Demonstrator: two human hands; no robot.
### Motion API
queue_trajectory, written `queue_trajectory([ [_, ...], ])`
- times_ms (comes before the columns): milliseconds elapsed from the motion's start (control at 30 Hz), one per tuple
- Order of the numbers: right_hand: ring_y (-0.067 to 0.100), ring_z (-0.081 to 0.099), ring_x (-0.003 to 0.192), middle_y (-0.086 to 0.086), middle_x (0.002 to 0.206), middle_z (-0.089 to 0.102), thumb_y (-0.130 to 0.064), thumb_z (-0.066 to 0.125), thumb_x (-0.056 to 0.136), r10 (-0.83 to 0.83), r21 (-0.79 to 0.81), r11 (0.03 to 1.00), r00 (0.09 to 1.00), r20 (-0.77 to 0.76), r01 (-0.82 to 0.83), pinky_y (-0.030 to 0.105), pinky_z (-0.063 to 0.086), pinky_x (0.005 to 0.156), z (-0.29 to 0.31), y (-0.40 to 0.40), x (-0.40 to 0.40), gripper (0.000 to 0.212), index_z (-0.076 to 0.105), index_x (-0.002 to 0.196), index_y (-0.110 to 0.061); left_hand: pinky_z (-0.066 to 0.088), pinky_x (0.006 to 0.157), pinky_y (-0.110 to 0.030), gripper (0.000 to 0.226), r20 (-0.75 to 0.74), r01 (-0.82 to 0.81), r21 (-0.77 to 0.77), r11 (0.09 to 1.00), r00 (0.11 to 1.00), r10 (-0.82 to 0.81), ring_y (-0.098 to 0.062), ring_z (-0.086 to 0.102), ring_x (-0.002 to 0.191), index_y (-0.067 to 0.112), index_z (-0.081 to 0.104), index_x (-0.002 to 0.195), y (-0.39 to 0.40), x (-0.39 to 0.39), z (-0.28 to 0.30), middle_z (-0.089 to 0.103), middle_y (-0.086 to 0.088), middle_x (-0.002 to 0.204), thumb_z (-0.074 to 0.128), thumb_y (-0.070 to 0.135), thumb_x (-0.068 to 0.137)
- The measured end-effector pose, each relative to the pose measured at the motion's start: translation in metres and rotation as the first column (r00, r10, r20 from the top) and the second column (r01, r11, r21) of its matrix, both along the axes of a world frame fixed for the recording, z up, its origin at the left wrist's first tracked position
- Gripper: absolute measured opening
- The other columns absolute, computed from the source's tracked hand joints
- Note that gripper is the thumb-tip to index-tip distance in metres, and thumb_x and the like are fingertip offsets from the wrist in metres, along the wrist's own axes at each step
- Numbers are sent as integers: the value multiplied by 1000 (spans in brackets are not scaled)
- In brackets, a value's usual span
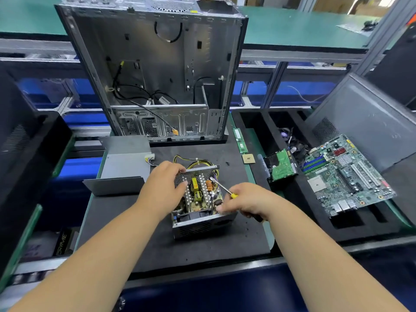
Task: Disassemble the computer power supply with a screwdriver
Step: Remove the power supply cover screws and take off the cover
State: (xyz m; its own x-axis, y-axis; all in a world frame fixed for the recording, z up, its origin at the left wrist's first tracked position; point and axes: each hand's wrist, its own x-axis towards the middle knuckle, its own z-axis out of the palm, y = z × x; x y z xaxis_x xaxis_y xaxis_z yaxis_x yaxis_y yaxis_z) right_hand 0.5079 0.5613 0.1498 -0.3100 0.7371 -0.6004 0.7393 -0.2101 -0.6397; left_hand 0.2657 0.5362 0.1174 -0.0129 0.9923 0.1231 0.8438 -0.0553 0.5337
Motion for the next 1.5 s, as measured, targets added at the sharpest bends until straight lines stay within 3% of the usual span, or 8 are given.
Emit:
queue_trajectory([
  [233,3,43,41,-16,50,61,-16,86,74,106,78,992,994,-30,-104,14,34,43,-1,-4,4,15,71,77,-16,38,105,-38,36,-149,-10,-36,999,989,4,-24,47,122,20,60,131,5,-9,5,56,1,128,60,25,95],
  [533,0,55,51,-12,57,65,-18,88,71,76,249,967,994,-82,-53,17,44,58,-9,4,14,17,72,76,-16,45,92,-34,21,76,74,-1,997,994,-73,-12,52,102,28,65,108,-28,26,16,56,11,103,63,40,91],
  [667,0,45,39,-14,48,56,-30,89,70,86,240,968,995,-41,-73,11,34,40,-20,5,28,25,65,76,-22,48,83,-32,40,-42,191,-215,958,978,-204,-8,53,92,34,58,104,-41,45,15,53,17,100,68,62,77],
  [833,3,42,38,-12,46,55,-26,84,78,78,260,964,994,-79,-55,14,34,40,-22,4,36,20,66,69,-22,48,83,-28,36,-186,132,-195,972,968,-169,-9,58,98,38,63,110,-42,48,19,59,18,102,74,51,79],
  [1100,19,40,54,5,61,55,-36,79,82,5,177,983,957,-289,48,24,27,47,22,14,34,23,66,65,-27,53,85,-33,11,139,112,-196,974,987,-86,-10,65,87,37,77,92,-26,30,60,71,14,90,77,40,82],
  [1300,10,41,41,-5,47,53,-31,75,86,-108,139,977,942,-317,159,23,34,46,32,24,18,23,63,71,-19,53,82,-27,7,251,75,-302,950,968,3,2,66,80,35,78,83,-6,23,67,73,20,82,74,41,85],
  [1400,13,41,44,0,50,51,-33,76,85,-231,91,958,918,-322,272,25,33,49,30,29,8,26,62,69,-17,54,81,-29,17,185,24,-325,945,982,39,-6,67,84,32,77,88,4,24,70,73,16,85,65,44,90],
  [1500,13,40,42,-2,47,50,-33,76,85,-312,95,928,891,-331,361,23,33,46,27,35,-3,31,57,67,-15,52,84,-31,24,-125,-52,-274,960,992,19,-13,64,92,34,72,100,15,32,73,72,14,100,50,43,98],
])
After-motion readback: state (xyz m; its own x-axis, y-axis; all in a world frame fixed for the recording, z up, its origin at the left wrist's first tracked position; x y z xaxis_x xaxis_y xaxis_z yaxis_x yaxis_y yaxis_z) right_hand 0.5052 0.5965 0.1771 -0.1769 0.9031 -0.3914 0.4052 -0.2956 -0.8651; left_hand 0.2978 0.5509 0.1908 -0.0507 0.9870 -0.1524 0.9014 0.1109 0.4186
